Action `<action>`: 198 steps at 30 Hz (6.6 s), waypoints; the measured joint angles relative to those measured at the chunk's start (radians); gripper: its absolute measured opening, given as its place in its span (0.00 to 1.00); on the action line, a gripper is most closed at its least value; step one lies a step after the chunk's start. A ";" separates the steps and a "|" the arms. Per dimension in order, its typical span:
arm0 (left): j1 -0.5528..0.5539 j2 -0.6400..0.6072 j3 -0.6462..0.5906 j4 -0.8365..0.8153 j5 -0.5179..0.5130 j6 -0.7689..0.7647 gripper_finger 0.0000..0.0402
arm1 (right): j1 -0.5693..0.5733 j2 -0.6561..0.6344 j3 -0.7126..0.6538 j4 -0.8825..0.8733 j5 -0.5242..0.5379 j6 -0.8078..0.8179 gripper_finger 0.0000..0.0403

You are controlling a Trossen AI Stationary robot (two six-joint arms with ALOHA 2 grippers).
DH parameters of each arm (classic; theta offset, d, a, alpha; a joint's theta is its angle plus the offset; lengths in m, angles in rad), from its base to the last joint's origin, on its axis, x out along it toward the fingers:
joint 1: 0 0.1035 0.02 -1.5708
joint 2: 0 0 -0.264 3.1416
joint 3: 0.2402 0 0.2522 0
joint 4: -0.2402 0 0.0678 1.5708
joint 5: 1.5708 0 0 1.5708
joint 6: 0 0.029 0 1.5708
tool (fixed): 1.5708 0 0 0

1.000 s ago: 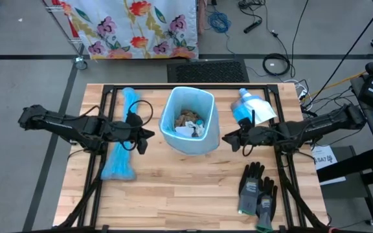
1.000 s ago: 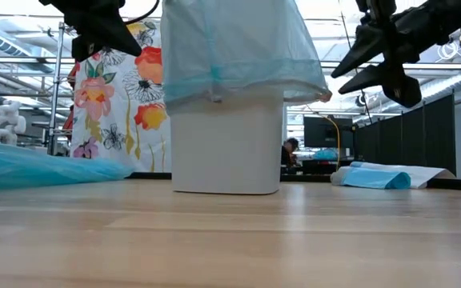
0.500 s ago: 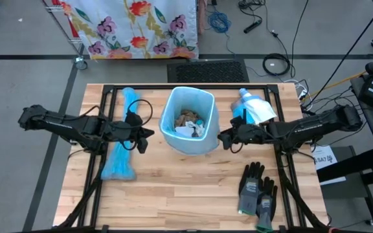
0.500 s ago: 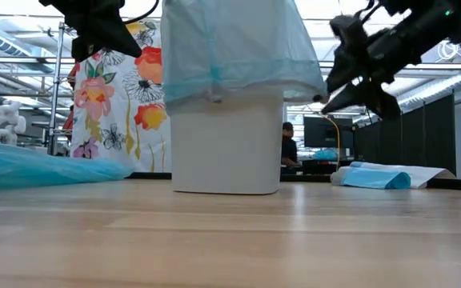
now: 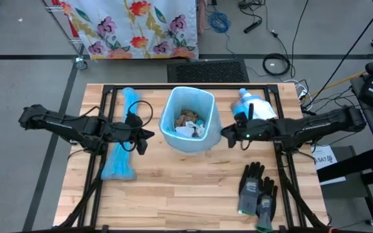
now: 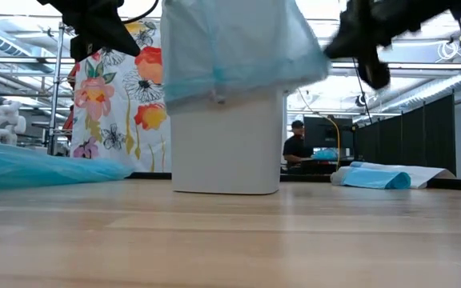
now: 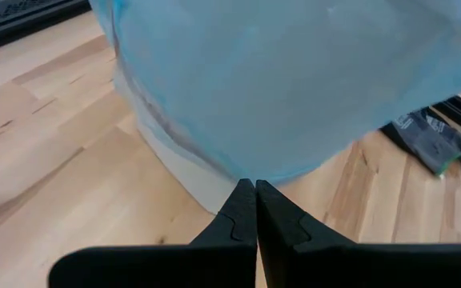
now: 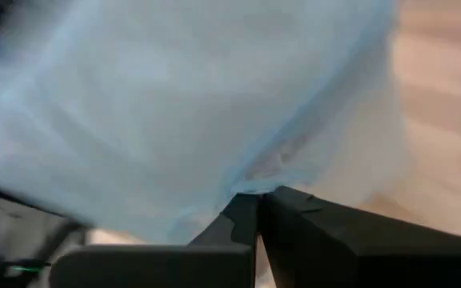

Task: Place trash/remove bag and relplace
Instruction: Remove the blue trash bag from the white trash bin

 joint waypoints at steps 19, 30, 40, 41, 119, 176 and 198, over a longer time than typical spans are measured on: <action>0.000 0.000 0.000 0.028 -0.047 0.035 0.00 | -0.106 0.189 0.585 -0.082 -0.057 -0.404 0.00; 0.000 0.019 0.000 0.054 -0.078 0.074 0.00 | -0.080 0.226 0.674 -0.244 -0.075 -0.422 0.00; 0.002 0.071 0.000 0.053 -0.079 0.109 0.00 | -0.101 0.227 0.673 -0.129 -0.077 -0.459 0.00; 0.003 0.076 0.000 0.053 -0.079 0.109 0.00 | -0.105 0.228 0.673 -0.112 -0.082 -0.464 0.00; 0.100 0.203 0.002 0.507 0.090 0.291 0.00 | -0.106 0.370 0.702 -0.283 -0.360 -0.188 0.00; 0.100 0.203 0.002 0.507 0.085 0.284 0.00 | -0.145 0.230 0.702 -0.376 -0.314 -0.265 0.00; 0.103 0.201 0.001 0.487 -0.052 0.275 0.00 | -0.229 0.216 0.702 0.044 -0.536 -0.458 0.00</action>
